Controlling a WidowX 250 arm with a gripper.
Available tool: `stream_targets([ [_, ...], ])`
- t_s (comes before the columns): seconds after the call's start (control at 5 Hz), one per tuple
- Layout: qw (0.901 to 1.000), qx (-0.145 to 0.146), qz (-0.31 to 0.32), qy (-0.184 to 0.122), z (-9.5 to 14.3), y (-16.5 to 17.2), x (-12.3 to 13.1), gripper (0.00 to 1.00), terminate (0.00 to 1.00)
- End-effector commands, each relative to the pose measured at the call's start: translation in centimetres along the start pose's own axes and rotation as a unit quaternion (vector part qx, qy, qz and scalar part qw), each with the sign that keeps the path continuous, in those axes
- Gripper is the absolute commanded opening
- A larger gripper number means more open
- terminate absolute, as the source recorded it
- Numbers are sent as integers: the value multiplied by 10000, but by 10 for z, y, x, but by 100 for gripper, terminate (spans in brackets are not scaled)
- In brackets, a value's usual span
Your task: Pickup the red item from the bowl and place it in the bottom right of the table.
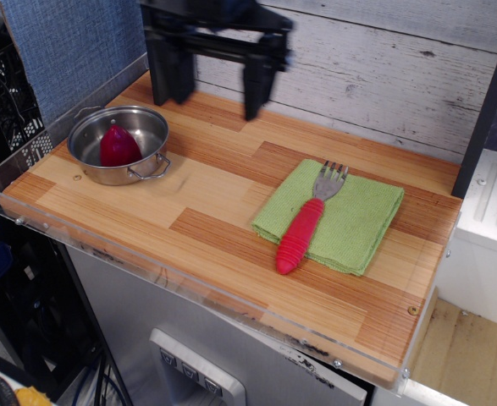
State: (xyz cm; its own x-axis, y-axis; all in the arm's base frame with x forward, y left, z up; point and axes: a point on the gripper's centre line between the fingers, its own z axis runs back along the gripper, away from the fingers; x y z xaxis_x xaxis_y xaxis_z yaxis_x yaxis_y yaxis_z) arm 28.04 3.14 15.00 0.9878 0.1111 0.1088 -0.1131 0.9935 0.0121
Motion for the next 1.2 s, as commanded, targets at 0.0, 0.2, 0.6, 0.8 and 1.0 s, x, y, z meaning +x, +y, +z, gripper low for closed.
stream_targets([
  [0.0,9995,251,-68,-199,6,58,14,100,0],
  [0.2,9994,270,-120,-161,-7,89,27,100,0],
  [0.6,9997,79,-229,-79,-45,111,50,100,0],
  [0.8,9994,131,-327,60,-65,115,50,100,0],
  [1.0,9985,201,-451,232,-80,116,47,100,0],
])
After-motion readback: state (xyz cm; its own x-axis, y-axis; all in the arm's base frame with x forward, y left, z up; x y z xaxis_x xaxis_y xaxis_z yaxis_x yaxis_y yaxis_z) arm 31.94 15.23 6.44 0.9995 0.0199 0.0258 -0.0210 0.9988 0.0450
